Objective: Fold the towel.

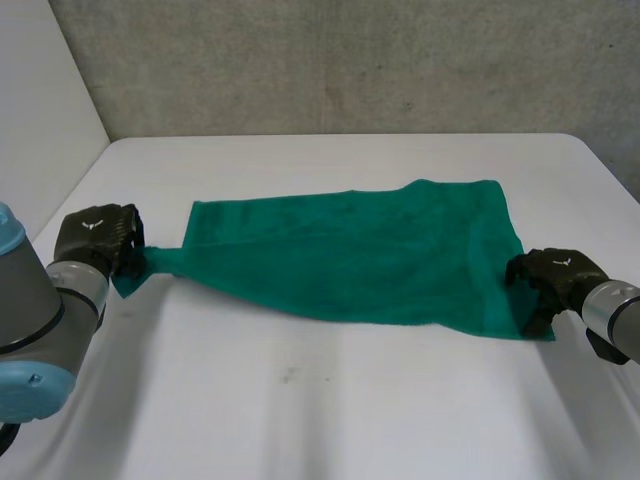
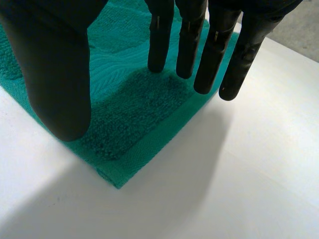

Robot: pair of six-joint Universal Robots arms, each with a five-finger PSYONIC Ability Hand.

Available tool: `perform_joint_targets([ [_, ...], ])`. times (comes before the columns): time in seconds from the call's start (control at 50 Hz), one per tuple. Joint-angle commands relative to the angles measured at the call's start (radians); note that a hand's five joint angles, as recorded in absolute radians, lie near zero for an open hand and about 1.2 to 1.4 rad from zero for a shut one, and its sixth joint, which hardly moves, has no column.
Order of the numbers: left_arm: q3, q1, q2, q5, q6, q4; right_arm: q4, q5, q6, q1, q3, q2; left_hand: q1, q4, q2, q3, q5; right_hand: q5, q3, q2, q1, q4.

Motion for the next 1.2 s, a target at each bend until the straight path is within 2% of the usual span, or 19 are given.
perform_joint_targets([
  [0.02, -0.001, -0.005, -0.003, 0.000, 0.000, 0.000, 0.002, 0.000, 0.003, 0.001, -0.012, 0.022, 0.258, 0.200, 0.198, 0.204, 0.269, 0.114, 0.098, 0.106, 0.181, 0.100],
  [0.5, -0.008, -0.006, -0.005, 0.002, 0.000, -0.001, -0.003, 0.009, 0.001, 0.004, -0.109, 0.111, 0.258, 0.200, 0.198, 0.204, 0.269, 0.187, 0.172, 0.180, 0.255, 0.173],
  [0.92, -0.015, -0.011, -0.005, 0.002, 0.000, -0.003, -0.029, 0.032, 0.006, 0.021, -0.176, 0.128, 0.258, 0.200, 0.198, 0.204, 0.269, 0.431, 0.415, 0.423, 0.498, 0.417],
  [1.02, -0.017, -0.013, -0.005, 0.002, 0.000, -0.004, -0.030, 0.032, 0.006, 0.035, -0.186, 0.129, 0.258, 0.200, 0.198, 0.204, 0.269, 0.598, 0.583, 0.590, 0.665, 0.584],
  [1.06, -0.018, -0.014, -0.005, 0.002, 0.000, -0.006, -0.030, 0.036, 0.006, 0.035, -0.189, 0.129, 0.258, 0.200, 0.198, 0.204, 0.269, 0.764, 0.749, 0.757, 0.832, 0.751],
  [1.12, -0.018, -0.016, -0.005, 0.002, 0.000, -0.014, -0.029, 0.043, 0.006, 0.034, -0.190, 0.114, 0.258, 0.200, 0.198, 0.204, 0.269, 0.887, 0.872, 0.880, 0.955, 0.874],
  [1.2, -0.029, -0.017, 0.007, -0.001, 0.003, -0.035, -0.021, 0.053, 0.006, 0.029, -0.184, 0.056, 0.258, 0.200, 0.198, 0.204, 0.269, 0.888, 0.872, 0.880, 0.955, 0.874],
])
